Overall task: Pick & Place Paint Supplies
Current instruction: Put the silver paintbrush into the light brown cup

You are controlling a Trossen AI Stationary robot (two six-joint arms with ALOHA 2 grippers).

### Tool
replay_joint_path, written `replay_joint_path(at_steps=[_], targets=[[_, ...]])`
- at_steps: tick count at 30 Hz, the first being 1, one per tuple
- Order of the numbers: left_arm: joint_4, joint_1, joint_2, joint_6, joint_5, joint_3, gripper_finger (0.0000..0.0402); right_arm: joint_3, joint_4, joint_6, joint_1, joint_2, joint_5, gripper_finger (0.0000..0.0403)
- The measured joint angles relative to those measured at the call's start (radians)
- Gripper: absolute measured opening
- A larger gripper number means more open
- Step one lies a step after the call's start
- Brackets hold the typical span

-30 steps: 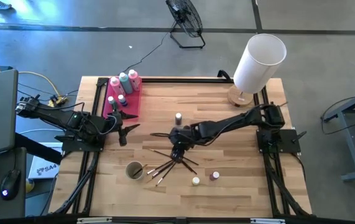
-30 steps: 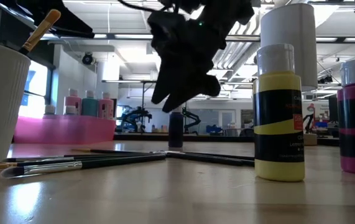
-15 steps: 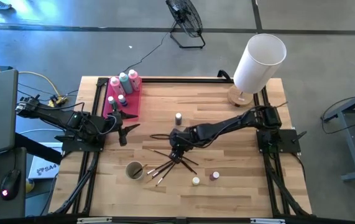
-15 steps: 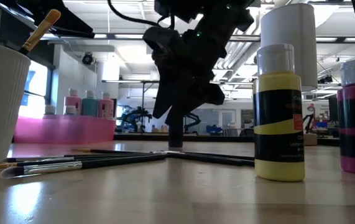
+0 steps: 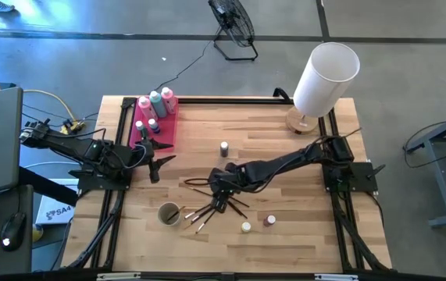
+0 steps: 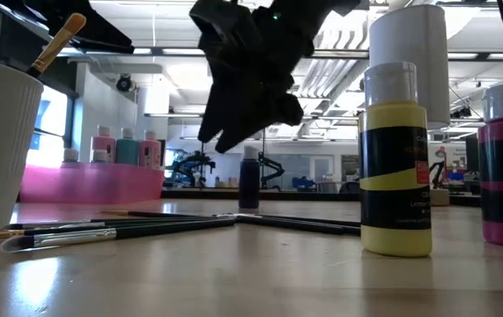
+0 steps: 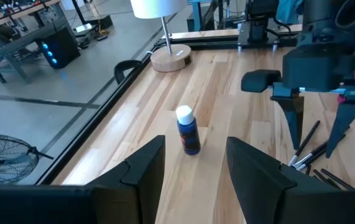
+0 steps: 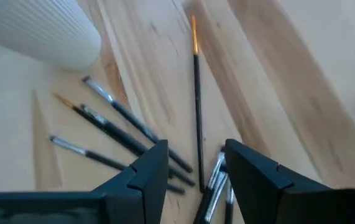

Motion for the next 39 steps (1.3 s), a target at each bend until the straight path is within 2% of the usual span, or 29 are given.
replay_joint_path(at_steps=[8, 18, 22, 30, 39], targets=[[0.0, 0.0, 0.0, -0.004, 0.0, 0.0, 0.0167, 0.024, -0.006, -0.035, -0.003, 0.001, 0.002, 0.0152], [-0.003, 0.0, 0.001, -0.004, 0.001, 0.0, 0.0167, 0.024, -0.015, -0.068, -0.005, 0.126, -0.018, 0.0152], [-0.002, 0.0, 0.0, -0.004, 0.002, 0.0, 0.0167, 0.024, -0.026, -0.069, -0.005, 0.128, 0.022, 0.0152], [-0.003, 0.0, 0.0, -0.004, 0.004, 0.0, 0.0167, 0.023, -0.16, -0.064, -0.01, 0.128, 0.108, 0.0152], [-0.003, 0.0, 0.001, -0.008, 0.004, 0.0, 0.0167, 0.024, -0.134, -0.043, -0.003, 0.128, 0.073, 0.0152]])
